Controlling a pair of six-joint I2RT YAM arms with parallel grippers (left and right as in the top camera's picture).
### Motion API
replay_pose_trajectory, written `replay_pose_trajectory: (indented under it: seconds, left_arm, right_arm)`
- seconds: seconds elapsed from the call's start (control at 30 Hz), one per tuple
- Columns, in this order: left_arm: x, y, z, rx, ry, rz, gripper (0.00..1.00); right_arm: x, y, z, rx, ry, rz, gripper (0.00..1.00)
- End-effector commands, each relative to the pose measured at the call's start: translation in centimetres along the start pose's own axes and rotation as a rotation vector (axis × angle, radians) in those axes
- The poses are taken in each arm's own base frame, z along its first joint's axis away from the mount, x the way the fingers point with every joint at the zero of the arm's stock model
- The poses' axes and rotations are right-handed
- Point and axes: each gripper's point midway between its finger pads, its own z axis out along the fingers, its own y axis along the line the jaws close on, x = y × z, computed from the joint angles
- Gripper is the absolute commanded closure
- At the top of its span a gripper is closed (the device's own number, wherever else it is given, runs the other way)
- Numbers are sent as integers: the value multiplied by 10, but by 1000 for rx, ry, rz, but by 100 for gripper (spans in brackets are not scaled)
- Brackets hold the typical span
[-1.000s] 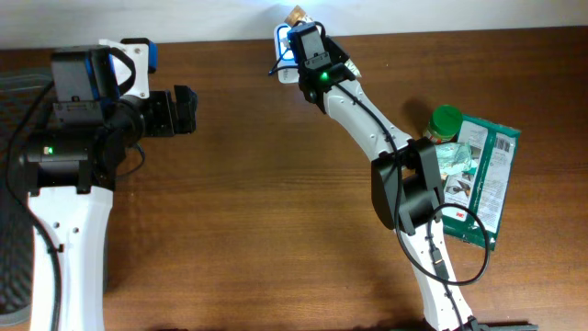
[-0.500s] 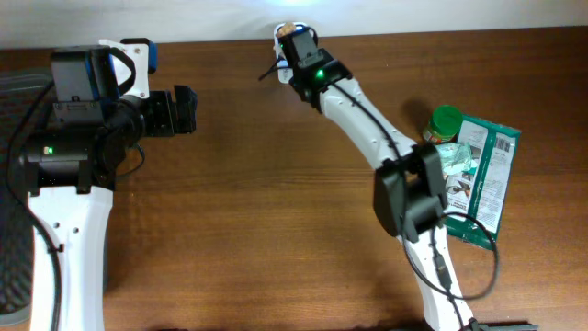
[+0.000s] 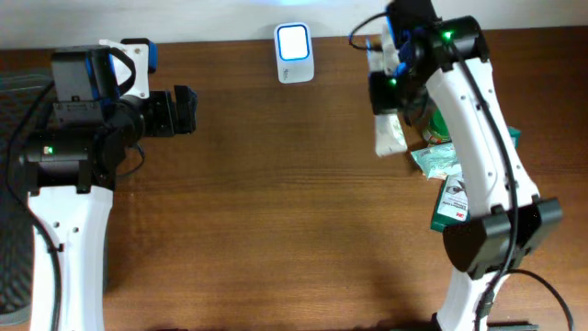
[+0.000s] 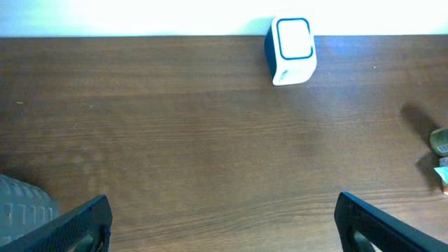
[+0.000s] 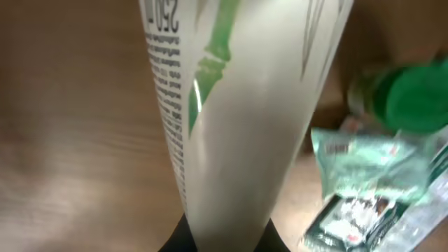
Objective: Scan the item barcode
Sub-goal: 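Carry the tube right and set it beside the jar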
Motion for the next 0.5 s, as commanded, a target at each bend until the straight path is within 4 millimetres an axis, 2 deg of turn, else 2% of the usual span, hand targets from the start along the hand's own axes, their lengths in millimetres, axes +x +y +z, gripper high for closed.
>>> replay_pose_trajectory:
  seconds: [0.0, 0.1, 0.2, 0.3, 0.4, 0.43, 0.47]
  left_arm:
    - [-6, 2, -7, -8, -25, 12, 1]
    - [-6, 2, -7, -8, -25, 12, 1]
    - [-6, 2, -7, -8, -25, 12, 1]
    - [-6, 2, -7, -8, -25, 12, 1]
    - [-6, 2, -7, -8, -25, 12, 1]
    - [-6, 2, -7, -8, -25, 12, 1]
    - [-6, 2, -7, -8, -24, 12, 1]
  right_arm:
    - [26, -18, 40, -2, 147, 78, 96]
    - [47, -41, 77, 21, 227, 108, 96]
    - [60, -59, 103, 27, 262, 133, 96]
    - [67, -75, 124, 31, 271, 170, 96]
    - [73, -84, 137, 22, 270, 141, 96]
    - [75, -85, 140, 19, 270, 130, 95]
    - [76, -86, 144, 20, 270, 124, 89]
